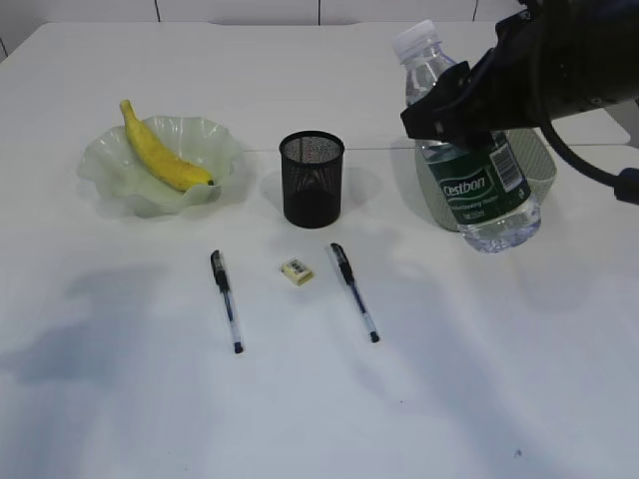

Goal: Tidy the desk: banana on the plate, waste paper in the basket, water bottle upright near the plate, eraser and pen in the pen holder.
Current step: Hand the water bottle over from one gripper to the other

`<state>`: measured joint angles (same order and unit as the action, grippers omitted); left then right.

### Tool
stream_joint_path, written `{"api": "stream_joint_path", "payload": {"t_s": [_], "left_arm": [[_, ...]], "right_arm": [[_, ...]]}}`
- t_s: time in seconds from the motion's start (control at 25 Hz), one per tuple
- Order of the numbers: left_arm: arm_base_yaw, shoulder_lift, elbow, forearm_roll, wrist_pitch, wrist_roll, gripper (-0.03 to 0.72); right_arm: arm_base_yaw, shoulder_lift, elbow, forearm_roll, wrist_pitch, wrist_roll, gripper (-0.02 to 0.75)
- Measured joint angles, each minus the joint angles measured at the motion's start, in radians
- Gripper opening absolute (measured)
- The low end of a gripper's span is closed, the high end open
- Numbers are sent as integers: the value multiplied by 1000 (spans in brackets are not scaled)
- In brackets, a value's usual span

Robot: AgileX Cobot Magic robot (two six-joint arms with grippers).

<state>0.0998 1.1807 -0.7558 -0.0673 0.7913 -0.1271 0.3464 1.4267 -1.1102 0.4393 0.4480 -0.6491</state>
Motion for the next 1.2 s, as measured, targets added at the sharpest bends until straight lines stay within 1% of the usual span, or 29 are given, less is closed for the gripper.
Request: {"api": "stream_joint_path", "payload": {"t_s": [0.12, 0.24, 0.32, 0.44, 0.6, 0.76, 0.88, 1.04, 1.12, 1.2], "left_arm": [[0, 0, 0, 0, -8, 0, 328], [0, 0, 0, 0, -14, 0, 326], [0, 0, 0, 0, -15, 0, 322], [0, 0, 0, 0, -17, 0, 321], [0, 0, 0, 0, -17, 0, 321], [0, 0, 0, 0, -17, 0, 319], [0, 0, 0, 2, -24, 0, 317], [0, 0, 0, 32, -32, 0, 316], [0, 0, 0, 31, -43, 0, 317], [0, 2, 0, 12, -96, 0, 317]], "right_arm": [[1, 2, 0, 143, 13, -163, 435], [1, 4, 0, 365, 46, -385, 435], [2, 9, 0, 551, 61, -555, 435], [2, 23, 0, 790, 94, -759, 435], [2, 50, 0, 1032, 170, -957, 435], [2, 75, 0, 1180, 270, -1068, 435], [2, 89, 0, 1232, 334, -1097, 435], [2, 94, 0, 1246, 381, -1107, 435], [2, 94, 0, 1248, 386, -1113, 435], [2, 94, 0, 1248, 386, -1118, 435]]}}
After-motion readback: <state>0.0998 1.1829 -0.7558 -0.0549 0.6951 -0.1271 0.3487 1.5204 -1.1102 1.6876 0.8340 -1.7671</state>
